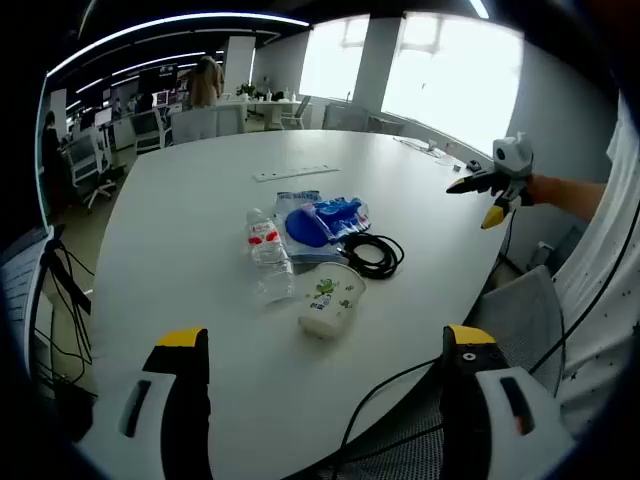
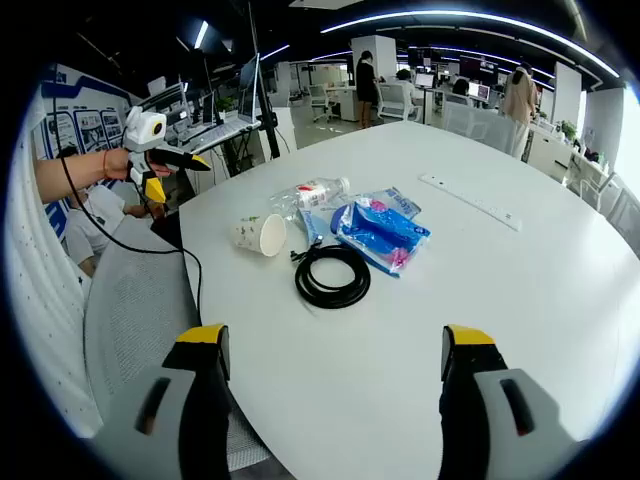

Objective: Arrange the tabletop items into an orderly group along one side of the table until the central work area is clear of visible clutter.

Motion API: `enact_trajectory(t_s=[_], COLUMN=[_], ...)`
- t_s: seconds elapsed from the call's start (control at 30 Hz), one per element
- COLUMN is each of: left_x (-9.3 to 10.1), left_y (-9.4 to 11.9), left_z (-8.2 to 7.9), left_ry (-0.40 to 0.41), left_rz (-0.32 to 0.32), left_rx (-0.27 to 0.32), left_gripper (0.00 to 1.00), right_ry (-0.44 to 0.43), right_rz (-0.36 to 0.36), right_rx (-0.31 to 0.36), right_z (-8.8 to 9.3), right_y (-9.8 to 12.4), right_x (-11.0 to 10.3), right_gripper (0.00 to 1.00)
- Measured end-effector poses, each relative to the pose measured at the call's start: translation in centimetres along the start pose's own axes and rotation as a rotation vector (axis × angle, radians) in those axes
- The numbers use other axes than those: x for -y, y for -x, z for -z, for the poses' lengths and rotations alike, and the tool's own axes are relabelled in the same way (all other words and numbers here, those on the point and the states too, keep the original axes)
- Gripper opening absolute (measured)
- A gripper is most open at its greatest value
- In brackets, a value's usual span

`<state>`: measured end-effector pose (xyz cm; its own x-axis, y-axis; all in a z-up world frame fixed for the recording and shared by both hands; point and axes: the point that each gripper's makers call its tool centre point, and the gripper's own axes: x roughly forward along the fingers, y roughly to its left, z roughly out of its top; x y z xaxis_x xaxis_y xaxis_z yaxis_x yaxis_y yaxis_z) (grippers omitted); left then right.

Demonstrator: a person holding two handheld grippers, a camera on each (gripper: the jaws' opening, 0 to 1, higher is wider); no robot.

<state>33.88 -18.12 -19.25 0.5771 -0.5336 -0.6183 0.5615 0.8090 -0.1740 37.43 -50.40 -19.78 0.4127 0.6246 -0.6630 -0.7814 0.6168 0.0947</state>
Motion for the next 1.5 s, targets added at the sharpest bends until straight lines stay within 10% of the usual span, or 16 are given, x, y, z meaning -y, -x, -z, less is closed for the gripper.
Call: enact_trajectory(t_s=[1.5], left_x=[0.06], left_y=[-0.46], left_z=[0.01], left_ry=[0.013], left_rz=[0.001], left_rx=[0.001], left_gripper=[1.0], right_ry=[-0.01], right_rz=[-0.005], right_rx=[-0.003], right_z=[0.26], right_y=[-0.3], right_x=[0.02], right_gripper=[0.86])
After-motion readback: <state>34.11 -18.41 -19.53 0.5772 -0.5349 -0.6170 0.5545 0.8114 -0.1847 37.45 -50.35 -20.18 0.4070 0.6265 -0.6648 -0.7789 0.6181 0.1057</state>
